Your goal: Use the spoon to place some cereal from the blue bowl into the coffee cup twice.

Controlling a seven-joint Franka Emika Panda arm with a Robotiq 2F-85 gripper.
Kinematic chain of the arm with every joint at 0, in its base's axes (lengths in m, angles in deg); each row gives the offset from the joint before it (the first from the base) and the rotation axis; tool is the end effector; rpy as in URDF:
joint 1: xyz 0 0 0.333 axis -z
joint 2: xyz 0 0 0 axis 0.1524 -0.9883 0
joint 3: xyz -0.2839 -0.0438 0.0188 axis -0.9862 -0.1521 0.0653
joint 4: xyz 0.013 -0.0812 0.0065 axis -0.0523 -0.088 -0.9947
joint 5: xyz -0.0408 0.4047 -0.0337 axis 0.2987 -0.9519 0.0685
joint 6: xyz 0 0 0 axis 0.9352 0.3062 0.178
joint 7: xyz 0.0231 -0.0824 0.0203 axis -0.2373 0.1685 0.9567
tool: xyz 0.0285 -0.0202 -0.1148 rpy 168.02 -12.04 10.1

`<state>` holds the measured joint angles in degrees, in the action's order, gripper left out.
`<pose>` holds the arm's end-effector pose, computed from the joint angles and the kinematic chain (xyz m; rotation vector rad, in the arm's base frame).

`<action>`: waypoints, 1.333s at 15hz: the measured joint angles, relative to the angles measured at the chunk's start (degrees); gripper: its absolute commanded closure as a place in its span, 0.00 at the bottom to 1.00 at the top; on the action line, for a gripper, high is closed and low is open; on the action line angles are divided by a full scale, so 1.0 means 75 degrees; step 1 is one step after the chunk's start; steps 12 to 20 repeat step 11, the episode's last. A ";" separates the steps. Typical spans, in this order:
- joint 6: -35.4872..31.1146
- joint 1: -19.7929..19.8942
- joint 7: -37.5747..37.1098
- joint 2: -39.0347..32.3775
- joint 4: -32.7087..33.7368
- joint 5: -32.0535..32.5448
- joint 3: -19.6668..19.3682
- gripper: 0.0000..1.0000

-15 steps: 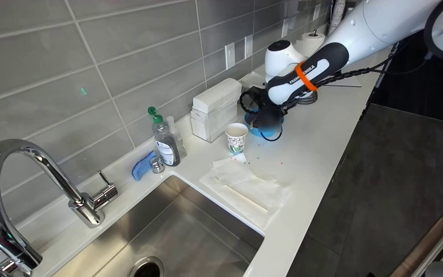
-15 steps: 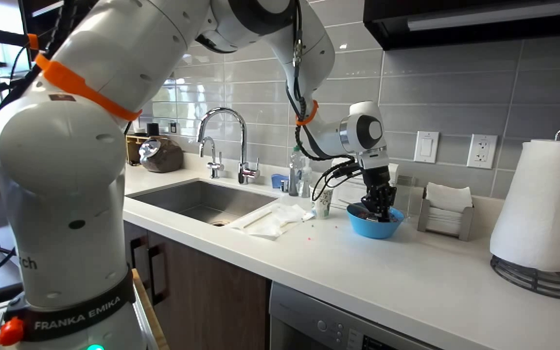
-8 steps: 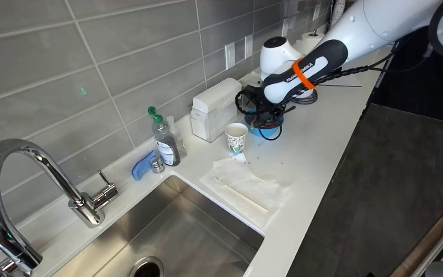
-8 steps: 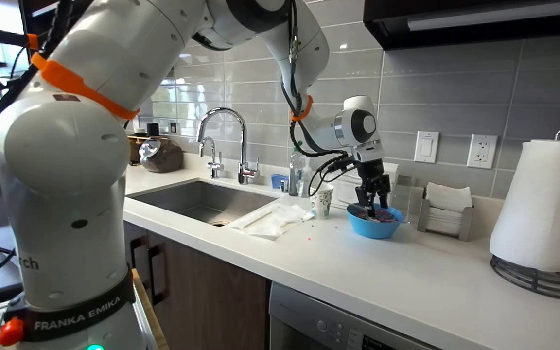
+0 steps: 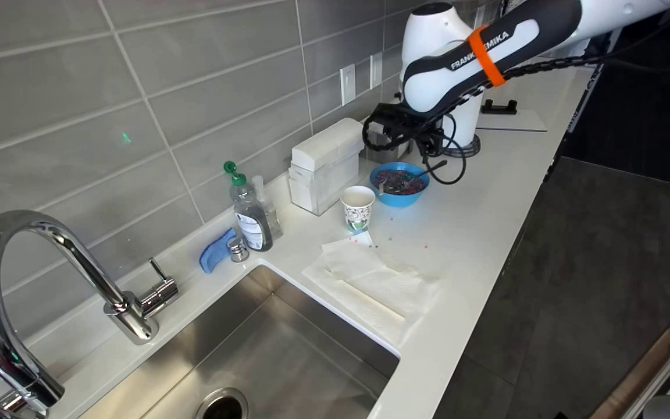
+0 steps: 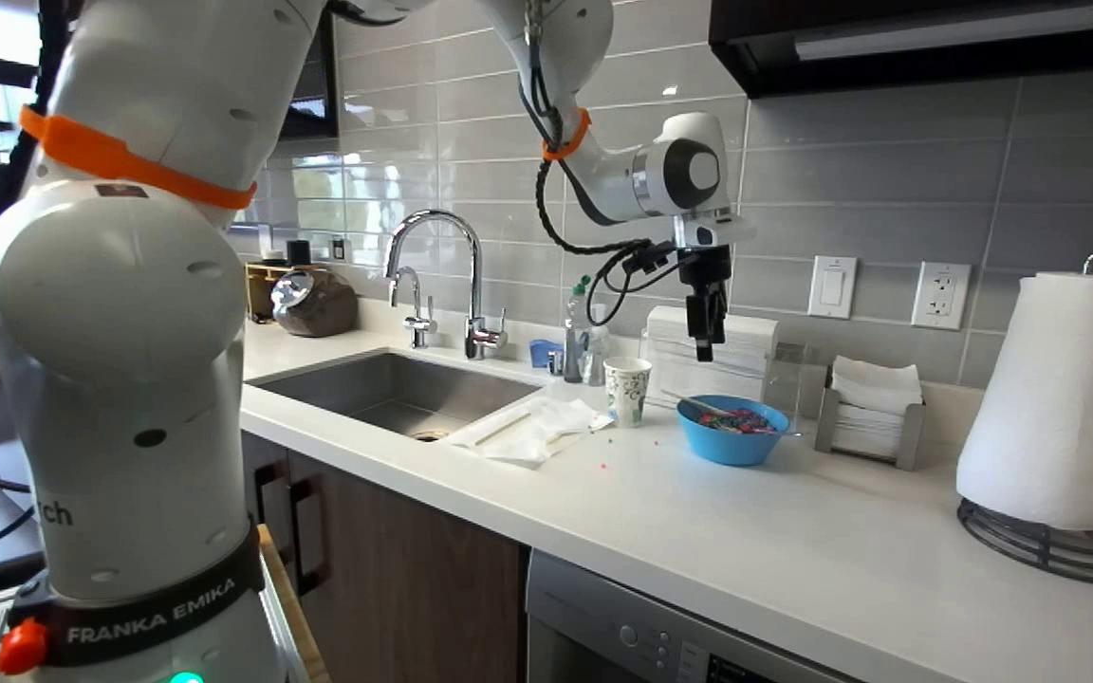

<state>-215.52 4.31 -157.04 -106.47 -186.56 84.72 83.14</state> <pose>0.6584 0.0220 0.3095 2.6074 -1.7162 0.3471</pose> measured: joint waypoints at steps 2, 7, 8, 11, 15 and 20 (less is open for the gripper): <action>0.0301 0.0142 0.1138 0.0532 -0.0351 -0.0502 0.0118 0.00; 0.0958 0.0375 0.3908 0.1700 -0.1215 -0.1557 0.0180 0.00; 0.0980 0.0435 0.4489 0.1907 -0.1406 -0.1774 0.0177 0.00; 0.0982 0.0535 0.5146 0.2240 -0.1738 -0.1993 0.0175 0.00; 0.0982 0.0535 0.5146 0.2240 -0.1738 -0.1993 0.0175 0.00; 0.0982 0.0535 0.5146 0.2240 -0.1738 -0.1993 0.0175 0.00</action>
